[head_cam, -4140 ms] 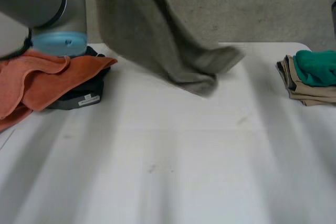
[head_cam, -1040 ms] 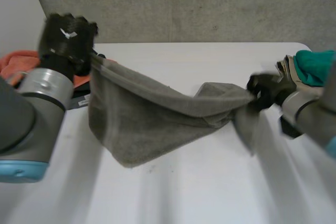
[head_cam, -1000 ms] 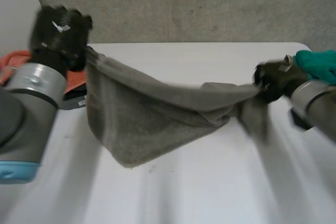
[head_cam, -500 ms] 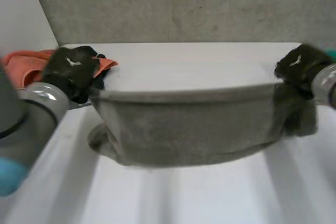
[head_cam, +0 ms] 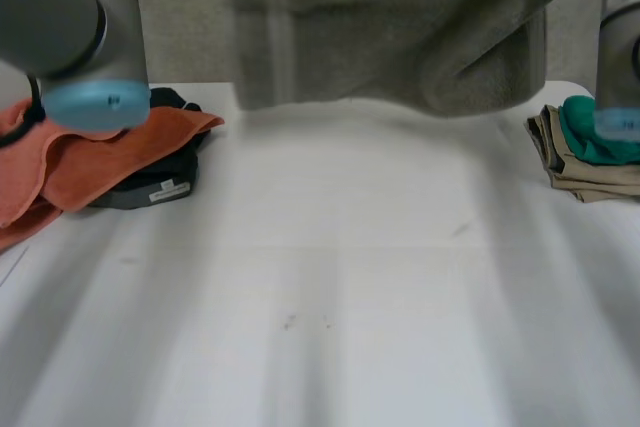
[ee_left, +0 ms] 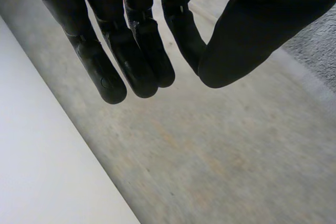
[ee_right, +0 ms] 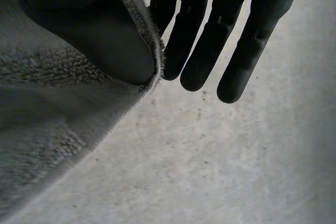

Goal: Fold the laundry.

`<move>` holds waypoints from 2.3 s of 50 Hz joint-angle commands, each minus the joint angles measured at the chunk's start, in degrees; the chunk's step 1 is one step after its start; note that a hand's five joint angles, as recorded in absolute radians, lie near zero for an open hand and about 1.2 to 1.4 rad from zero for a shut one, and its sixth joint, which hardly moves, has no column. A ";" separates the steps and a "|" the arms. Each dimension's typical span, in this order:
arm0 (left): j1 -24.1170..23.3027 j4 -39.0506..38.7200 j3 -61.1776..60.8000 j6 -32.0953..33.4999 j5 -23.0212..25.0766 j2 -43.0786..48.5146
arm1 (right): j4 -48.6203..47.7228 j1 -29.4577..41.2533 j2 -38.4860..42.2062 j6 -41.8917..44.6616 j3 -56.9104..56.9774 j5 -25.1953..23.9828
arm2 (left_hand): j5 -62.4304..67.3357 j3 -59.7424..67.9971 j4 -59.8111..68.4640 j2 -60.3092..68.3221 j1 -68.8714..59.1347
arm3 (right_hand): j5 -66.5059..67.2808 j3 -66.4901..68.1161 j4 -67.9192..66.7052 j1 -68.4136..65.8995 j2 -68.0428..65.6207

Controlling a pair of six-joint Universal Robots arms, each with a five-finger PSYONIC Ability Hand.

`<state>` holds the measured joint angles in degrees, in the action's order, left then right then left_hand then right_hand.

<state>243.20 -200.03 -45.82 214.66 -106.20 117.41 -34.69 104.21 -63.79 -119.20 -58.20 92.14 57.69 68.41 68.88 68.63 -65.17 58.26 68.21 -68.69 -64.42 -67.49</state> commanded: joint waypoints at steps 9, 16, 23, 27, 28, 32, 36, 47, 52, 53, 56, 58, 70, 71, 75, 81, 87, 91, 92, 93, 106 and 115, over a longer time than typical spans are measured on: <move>-0.09 -7.65 -38.72 -3.55 4.15 -5.61 | 10.51 0.12 -1.78 -7.36 -24.50 -6.89 | 12.31 11.59 11.12 11.37 -14.83 | 11.74 11.79 -11.31 -15.58 -12.51; -3.43 -11.61 -44.62 -3.90 4.86 -0.34 | 15.53 0.56 -1.60 -8.77 -27.15 -7.41 | -57.60 -58.31 -58.78 -58.53 55.07 | 11.74 11.79 -11.31 -15.58 -12.51; -6.42 -12.32 -43.83 -8.02 5.21 0.80 | 16.41 6.87 -7.48 -8.77 -25.04 -6.98 | -57.69 -58.41 -58.88 -58.63 55.17 | 11.74 11.79 -11.31 -15.58 -12.51; -7.56 -12.32 -42.68 -15.66 5.12 1.51 | 19.74 11.54 -12.41 -8.69 -22.75 -6.80 | -57.69 -58.41 -58.88 -58.63 55.17 | 11.74 11.79 -11.31 -15.58 -12.51; -7.91 -12.32 -42.51 -17.50 5.12 1.68 | 20.62 12.24 -13.11 -8.69 -22.14 -6.71 | -57.69 -58.41 -58.88 -58.63 55.17 | 11.74 11.79 -11.31 -15.58 -12.51; -8.79 -12.05 -41.63 -26.38 5.12 2.74 | 25.37 14.88 -16.45 -8.69 -19.41 -6.54 | -57.69 -58.41 -58.88 -58.63 55.17 | 11.74 11.79 -11.31 -15.58 -12.51; -9.50 -11.44 -41.01 -32.19 5.21 4.84 | 28.44 19.79 -19.35 -8.69 -15.91 -6.01 | -57.69 -58.41 -58.88 -58.63 55.17 | 11.74 11.79 -11.31 -15.58 -12.51; -12.66 -10.82 -37.68 -33.78 4.77 12.49 | 34.24 30.69 -24.19 -8.42 -8.87 -0.65 | -57.15 -57.86 -58.33 -58.08 54.62 | 11.74 11.79 -11.31 -15.58 -12.51; -12.49 -10.74 -35.21 -33.61 4.07 15.30 | 36.62 31.85 -26.47 -8.51 -8.69 0.49 | -8.84 -9.56 -10.02 -9.78 6.31 | 11.74 11.79 -11.31 -15.58 -12.51; -12.05 -10.47 -35.13 -33.35 3.37 15.48 | 36.63 31.67 -26.74 -8.51 -8.86 1.02 | 12.09 11.38 10.91 11.16 -14.62 | 11.74 11.79 -11.31 -15.58 -12.51; -11.17 -9.51 -35.56 -32.99 1.70 14.69 | 36.89 31.32 -27.00 -7.81 -9.91 2.86 | 12.31 11.59 11.12 11.37 -14.83 | 11.74 11.79 -11.31 -15.58 -12.51; -9.59 -7.40 -36.26 -32.03 -1.02 13.47 | 36.89 30.10 -26.92 -7.54 -10.44 3.74 | 12.31 11.59 11.12 11.37 -14.83 | 11.74 11.79 -11.31 -15.58 -12.51; 1.31 -4.32 -53.13 -20.26 5.28 -22.11 | 38.30 9.18 -26.21 -4.55 -15.45 4.63 | 12.31 11.59 11.12 11.37 -14.83 | 11.74 11.79 -11.31 -15.58 -12.51; 1.92 -4.32 -53.92 -18.60 6.69 -24.40 | 38.56 7.95 -26.21 -4.47 -15.54 4.80 | 12.31 11.59 11.12 11.37 -14.83 | 11.74 11.79 -11.31 -15.58 -12.51; 4.56 -3.97 -55.95 -10.51 13.20 -35.04 | 41.01 6.63 -26.21 -4.12 -16.07 4.54 | 12.31 11.59 11.12 11.37 -14.83 | 11.74 11.79 -11.31 -15.58 -12.51; 7.38 1.56 -55.69 -4.78 17.16 -42.17 | 49.53 5.92 -26.21 -3.94 -16.33 2.17 | 12.31 11.59 11.12 11.37 -14.83 | 11.74 11.79 -11.31 -15.58 -12.51; 7.46 6.66 -54.03 -3.55 17.16 -31.84 | 54.55 2.50 -21.48 -4.38 -17.48 -1.17 | 12.31 11.59 11.12 11.37 -14.83 | 11.74 11.79 -11.31 -15.58 -12.51; 7.38 8.68 -50.70 -1.62 16.64 -21.21 | 54.47 0.73 -15.06 -4.64 -17.04 -2.14 | 12.31 11.59 11.12 11.37 -14.83 | 11.74 11.79 -11.31 -15.58 -12.51; 7.38 8.95 -49.72 -1.09 16.55 -18.99 | 54.47 0.56 -13.57 -4.64 -16.86 -2.14 | 12.31 11.59 11.12 11.37 -14.83 | 11.74 11.79 -11.31 -15.58 -12.51; 7.38 9.13 -48.67 -0.57 16.55 -16.88 | 54.38 0.56 -12.16 -4.64 -16.51 -2.14 | 12.31 11.59 11.12 11.37 -14.83 | 11.74 11.79 -11.31 -15.58 -12.51; 6.24 8.51 -8.79 2.96 12.42 8.27 | 29.21 0.99 8.14 -4.47 3.15 0.23 | 12.31 11.59 11.12 11.37 -14.83 | 11.74 11.79 -11.31 -15.58 -12.51; 4.65 -2.11 15.77 2.60 9.17 12.67 | 3.15 1.44 9.56 -5.78 12.93 2.25 | 12.31 11.59 11.12 11.37 -14.83 | 11.74 11.79 -11.31 -15.58 -12.51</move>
<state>249.11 -192.53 -45.14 217.89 -94.61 129.80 -13.66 105.20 -54.68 -123.90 -51.72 93.15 55.03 68.43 68.87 68.64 -67.06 59.45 68.23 -68.71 -64.42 -67.49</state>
